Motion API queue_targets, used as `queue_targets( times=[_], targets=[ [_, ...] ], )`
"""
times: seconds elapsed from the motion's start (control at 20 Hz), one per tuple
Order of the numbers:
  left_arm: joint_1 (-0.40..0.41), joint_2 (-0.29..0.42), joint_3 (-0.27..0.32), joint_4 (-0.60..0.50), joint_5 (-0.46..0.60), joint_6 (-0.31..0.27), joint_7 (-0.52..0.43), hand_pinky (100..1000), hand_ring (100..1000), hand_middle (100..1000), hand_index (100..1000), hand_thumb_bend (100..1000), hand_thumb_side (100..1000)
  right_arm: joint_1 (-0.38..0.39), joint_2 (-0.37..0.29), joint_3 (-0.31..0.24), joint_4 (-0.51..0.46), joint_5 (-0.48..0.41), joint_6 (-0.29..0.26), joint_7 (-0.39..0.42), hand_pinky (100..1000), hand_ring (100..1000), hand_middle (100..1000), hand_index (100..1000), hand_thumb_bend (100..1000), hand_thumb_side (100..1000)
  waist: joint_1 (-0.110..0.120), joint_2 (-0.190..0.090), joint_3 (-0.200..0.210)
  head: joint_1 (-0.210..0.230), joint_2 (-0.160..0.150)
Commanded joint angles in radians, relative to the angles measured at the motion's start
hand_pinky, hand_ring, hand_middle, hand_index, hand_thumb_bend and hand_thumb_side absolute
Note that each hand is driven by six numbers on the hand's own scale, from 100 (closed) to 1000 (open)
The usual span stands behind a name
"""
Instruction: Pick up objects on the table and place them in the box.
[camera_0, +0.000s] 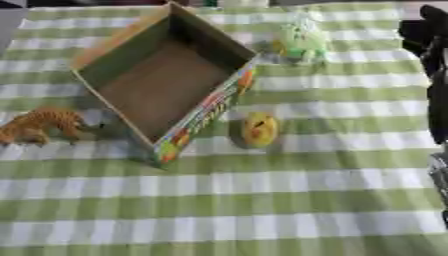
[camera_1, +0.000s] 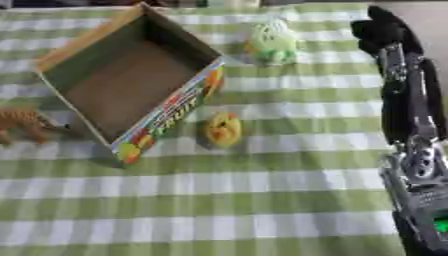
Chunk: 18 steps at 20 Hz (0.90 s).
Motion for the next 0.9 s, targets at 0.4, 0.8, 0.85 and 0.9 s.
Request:
queue_targets(
  times=[0.4,0.8,0.85,0.9],
  targets=[
    [-0.011,0.014,0.001,-0.014,0.004,0.000,0.003,855,775,771,861,100,957,-0.006,-0.017,-0.004,-0.021,0.008,0.003,0.002,884,845,752,913,100,1000,0.001,-0.009,-0.002,0.000,-0.010],
    [-0.018,0.039,0.006,-0.014,0.000,0.007,0.012,846,778,776,868,100,953,-0.008,-0.021,-0.003,-0.021,0.009,0.003,0.003,885,846,752,913,100,1000,0.003,-0.007,-0.003,0.003,-0.015],
    [-0.021,0.048,0.008,-0.014,-0.001,0.011,0.015,843,779,778,869,100,953,-0.008,-0.022,-0.003,-0.021,0.009,0.003,0.003,885,846,751,913,100,1000,0.003,-0.007,-0.004,0.003,-0.017],
    [-0.025,0.061,0.010,-0.014,-0.005,0.017,0.020,839,779,778,870,100,952,-0.008,-0.023,-0.003,-0.021,0.009,0.003,0.004,884,846,751,913,100,1000,0.004,-0.008,-0.004,0.004,-0.018]
  ],
)
